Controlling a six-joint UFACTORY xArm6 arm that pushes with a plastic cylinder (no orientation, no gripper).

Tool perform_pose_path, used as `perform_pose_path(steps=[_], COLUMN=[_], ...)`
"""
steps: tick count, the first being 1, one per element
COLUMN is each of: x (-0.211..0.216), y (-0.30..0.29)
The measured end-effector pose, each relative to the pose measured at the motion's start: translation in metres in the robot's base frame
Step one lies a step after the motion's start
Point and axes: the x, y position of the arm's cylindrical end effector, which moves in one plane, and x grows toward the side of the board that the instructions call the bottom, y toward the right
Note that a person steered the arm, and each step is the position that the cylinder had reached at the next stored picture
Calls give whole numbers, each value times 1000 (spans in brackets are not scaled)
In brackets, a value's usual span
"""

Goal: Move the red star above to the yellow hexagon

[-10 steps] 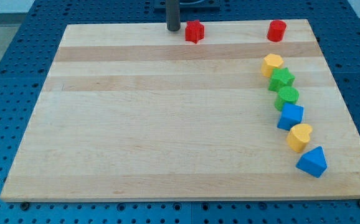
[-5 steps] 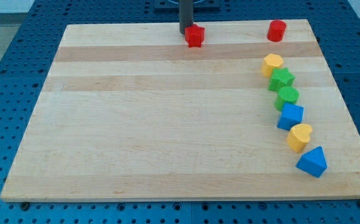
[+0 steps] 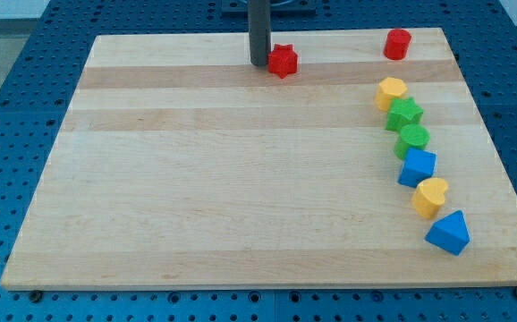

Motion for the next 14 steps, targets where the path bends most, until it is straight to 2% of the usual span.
perform_pose_path(steps=[3,6,9,11,14], x=[0,36,15,15,15], y=[33,39,75,118,146])
